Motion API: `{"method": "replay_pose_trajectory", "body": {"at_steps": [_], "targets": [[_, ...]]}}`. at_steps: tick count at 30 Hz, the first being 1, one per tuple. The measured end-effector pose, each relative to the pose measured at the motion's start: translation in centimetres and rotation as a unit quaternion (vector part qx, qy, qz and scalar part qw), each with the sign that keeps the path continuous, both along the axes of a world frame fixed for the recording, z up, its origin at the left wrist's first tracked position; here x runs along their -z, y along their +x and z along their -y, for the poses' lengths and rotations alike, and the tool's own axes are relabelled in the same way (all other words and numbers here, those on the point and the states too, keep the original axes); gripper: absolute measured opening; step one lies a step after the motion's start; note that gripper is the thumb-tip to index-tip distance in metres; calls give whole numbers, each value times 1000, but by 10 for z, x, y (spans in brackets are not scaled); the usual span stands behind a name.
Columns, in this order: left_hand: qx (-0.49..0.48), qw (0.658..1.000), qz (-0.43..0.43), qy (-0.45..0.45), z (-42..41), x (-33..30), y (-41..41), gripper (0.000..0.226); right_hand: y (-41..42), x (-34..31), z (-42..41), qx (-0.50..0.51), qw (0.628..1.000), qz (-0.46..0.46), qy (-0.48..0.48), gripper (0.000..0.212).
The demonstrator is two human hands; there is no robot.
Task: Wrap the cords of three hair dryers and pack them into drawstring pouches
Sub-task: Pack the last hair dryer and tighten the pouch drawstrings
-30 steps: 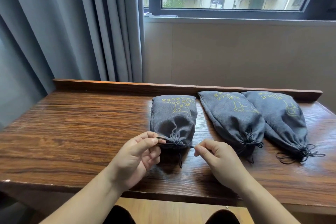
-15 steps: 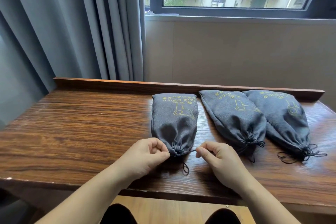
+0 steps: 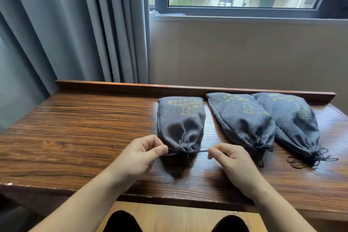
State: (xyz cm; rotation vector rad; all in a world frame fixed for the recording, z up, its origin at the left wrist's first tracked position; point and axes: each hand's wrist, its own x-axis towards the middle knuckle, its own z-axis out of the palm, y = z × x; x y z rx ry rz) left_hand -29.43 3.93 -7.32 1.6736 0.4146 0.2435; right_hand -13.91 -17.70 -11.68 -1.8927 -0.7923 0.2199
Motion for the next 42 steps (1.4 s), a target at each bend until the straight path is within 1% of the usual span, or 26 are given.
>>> {"method": "replay_pose_trajectory", "body": {"at_steps": [4,7,9,11,15,18,21,22,24,26,28,29,30,32,34,35,36,37,38,39,40,41,42], "targets": [[4,1000,8,-13,-2,4,0,15,-1,-2,1,8,1000,-12,5,27],[19,997,16,-70,-2,6,3,18,-2,-2,1,20,1000,-15,11,26],[37,994,24,-95,0,3,5,21,-4,-5,4,4,1000,-4,13,27],[58,994,45,-84,3,-1,6,19,-7,-12,7,-19,1000,2,11,25],[74,989,116,-43,9,-13,12,11,-13,-30,12,-46,998,36,-18,19],[106,986,128,12,19,-18,20,14,-18,-44,11,-73,993,85,-42,19],[78,989,126,18,27,-14,33,1,-23,-55,10,-92,986,128,-53,26],[62,989,125,39,28,-12,37,5,-24,-58,11,-98,985,131,-60,27],[47,984,111,128,31,-7,42,10,-27,-63,12,-118,981,129,-81,25],[54,963,103,244,33,-3,43,10,-28,-66,12,-138,979,117,-95,24],[92,922,115,357,34,-2,42,13,-29,-70,9,-147,981,95,-89,23],[122,903,125,392,36,-2,42,16,-29,-72,8,-149,982,79,-80,24],[153,892,129,406,38,-3,41,18,-29,-75,6,-152,984,58,-70,25],[202,886,119,401,39,-6,39,26,-28,-80,3,-156,987,-10,-39,29],[207,895,102,382,39,-7,36,30,-28,-85,-2,-150,982,-117,9,26],[197,903,98,368,39,-7,34,27,-28,-88,-6,-141,971,-186,47,23],[182,914,92,351,38,-7,33,24,-27,-90,-10,-129,951,-265,92,22],[167,927,83,326,37,-7,33,21,-25,-91,-14,-112,923,-341,135,26],[154,941,70,293,35,-8,33,21,-22,-90,-17,-95,895,-400,173,34],[143,954,60,256,35,-8,33,20,-18,-88,-20,-77,872,-438,202,40],[132,965,51,220,35,-8,33,21,-14,-83,-22,-53,869,-444,213,39],[122,974,46,183,35,-7,33,21,-12,-77,-23,-26,887,-415,201,35],[113,982,42,146,35,-7,33,22,-11,-69,-23,6,919,-356,169,29]]}}
